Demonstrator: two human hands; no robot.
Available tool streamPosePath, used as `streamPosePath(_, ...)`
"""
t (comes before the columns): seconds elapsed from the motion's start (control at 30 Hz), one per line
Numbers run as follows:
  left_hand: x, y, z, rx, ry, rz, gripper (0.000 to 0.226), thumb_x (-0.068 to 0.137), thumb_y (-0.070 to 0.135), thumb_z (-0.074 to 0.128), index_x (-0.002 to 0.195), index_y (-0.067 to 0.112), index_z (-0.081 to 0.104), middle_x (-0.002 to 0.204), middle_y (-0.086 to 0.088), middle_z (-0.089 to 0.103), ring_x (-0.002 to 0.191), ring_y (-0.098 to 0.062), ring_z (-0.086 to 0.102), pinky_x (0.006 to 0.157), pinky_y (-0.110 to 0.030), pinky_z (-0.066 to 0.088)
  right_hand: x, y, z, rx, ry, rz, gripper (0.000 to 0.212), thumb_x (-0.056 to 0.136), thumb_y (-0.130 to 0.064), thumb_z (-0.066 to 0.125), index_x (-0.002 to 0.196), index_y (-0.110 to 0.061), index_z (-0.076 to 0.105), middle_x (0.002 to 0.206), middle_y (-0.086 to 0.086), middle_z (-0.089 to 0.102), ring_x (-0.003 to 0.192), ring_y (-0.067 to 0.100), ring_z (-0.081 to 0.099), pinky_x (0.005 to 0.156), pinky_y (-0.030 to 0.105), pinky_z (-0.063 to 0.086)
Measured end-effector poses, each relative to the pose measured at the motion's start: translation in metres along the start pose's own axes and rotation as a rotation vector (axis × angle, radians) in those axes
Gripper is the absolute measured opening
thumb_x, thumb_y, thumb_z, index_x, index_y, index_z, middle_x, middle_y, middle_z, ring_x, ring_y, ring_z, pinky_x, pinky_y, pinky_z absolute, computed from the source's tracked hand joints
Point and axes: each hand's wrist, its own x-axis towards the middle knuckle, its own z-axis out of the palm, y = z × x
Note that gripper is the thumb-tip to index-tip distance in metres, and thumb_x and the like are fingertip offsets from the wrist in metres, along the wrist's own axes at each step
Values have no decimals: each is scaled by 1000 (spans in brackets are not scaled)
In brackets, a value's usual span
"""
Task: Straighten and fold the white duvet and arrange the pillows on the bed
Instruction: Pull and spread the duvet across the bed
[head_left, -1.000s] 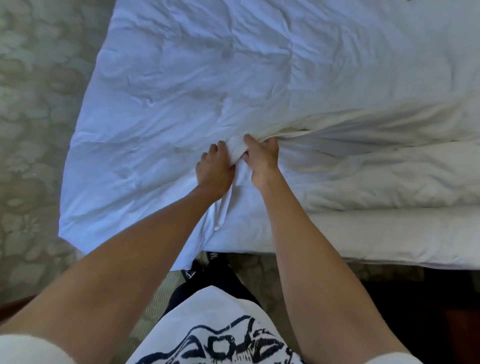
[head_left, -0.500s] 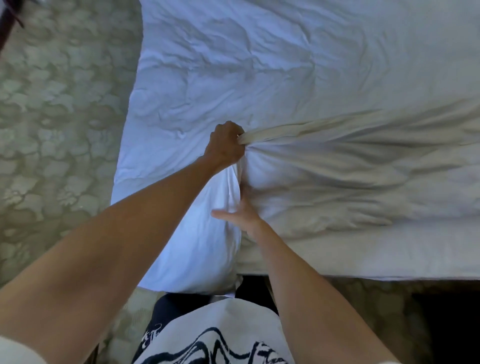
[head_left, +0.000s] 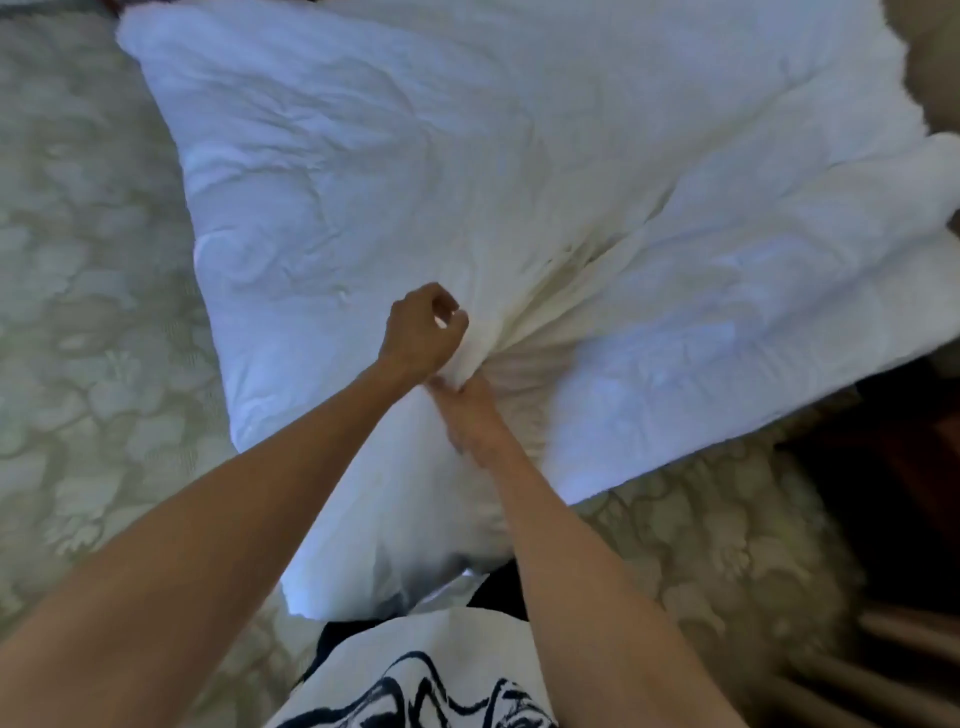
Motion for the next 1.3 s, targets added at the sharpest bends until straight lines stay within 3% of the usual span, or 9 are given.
streamPosePath(0.1, -38, -27, -26, -82, -84, -11, 24, 82, 35, 60, 100, 20, 58, 91, 4, 63, 75, -16, 60, 70, -30, 49, -8, -29, 6, 239, 50, -2, 18, 94, -13, 60, 109, -19, 63, 90, -5, 70, 79, 4, 69, 69, 22, 58)
streamPosePath(0.23, -56, -26, -34, -245, -167, -134, 37, 95, 50, 45, 114, 20, 51, 107, 1, 59, 98, -19, 58, 80, -31, 43, -16, -58, 9, 387, 43, 88, 26, 83, -10, 63, 108, -12, 69, 104, 13, 75, 100, 32, 71, 91, 62, 50)
streamPosePath(0.43, -61, -35, -50, -167, -379, -85, 61, 90, 52, 61, 136, 18, 40, 122, 9, 53, 106, -10, 54, 85, -27, 42, -2, -77, 3, 432, 34, 70, 39, 90, 4, 61, 129, -2, 57, 123, 16, 66, 113, 30, 64, 98, 42, 53)
streamPosePath(0.57, -43, -53, -56, 104, -202, -141, 30, 87, 30, 69, 103, 6, 62, 97, -5, 67, 87, -25, 62, 74, -37, 52, 16, -79, 12, 344, -31, -1, 35, 87, -10, 71, 122, -9, 65, 116, 9, 72, 105, 22, 69, 89, 35, 57)
streamPosePath(0.8, 12, -9, -105, -705, 81, -332, 27, 95, -5, 49, 73, 6, 61, 51, -2, 47, 39, -12, 42, 46, -27, 44, 22, -44, 19, 139, -85, 40, 58, 72, -35, 86, 123, -20, 63, 112, -2, 73, 101, 16, 70, 82, 33, 59)
streamPosePath(1.03, 38, -35, -133, -302, -405, -210, 15, 90, 23, 68, 96, 13, 59, 77, -5, 60, 65, -17, 57, 58, -28, 46, 24, -68, 70, 483, 129, 93, 32, 87, -13, 69, 120, -11, 66, 113, 10, 73, 107, 26, 69, 97, 41, 54)
streamPosePath(1.1, 28, -64, -136, -268, -562, -314, 53, 81, 54, 69, 114, 16, 53, 101, -1, 65, 87, -16, 64, 76, -32, 54, 23, -87, 94, 488, 184, 79, 32, 86, -3, 61, 118, -9, 66, 108, 11, 74, 102, 25, 71, 91, 36, 57)
streamPosePath(1.2, 25, -99, -146, -297, -653, -347, 77, 73, 74, 54, 124, 17, 55, 119, -1, 65, 106, -19, 63, 97, -40, 50, 13, -104, 137, 490, 243, 63, 34, 83, 14, 39, 100, -2, 63, 67, 1, 68, 58, 9, 65, 53, 17, 50)
streamPosePath(1.3, 29, -112, -169, -395, -702, -415, 84, 58, 79, 57, 116, 19, 66, 114, -3, 69, 98, -19, 63, 89, -38, 49, -1, -124, 176, 460, 300, 47, 32, 82, 18, 35, 77, -5, 56, 50, -3, 54, 42, 9, 52, 40, 13, 39)
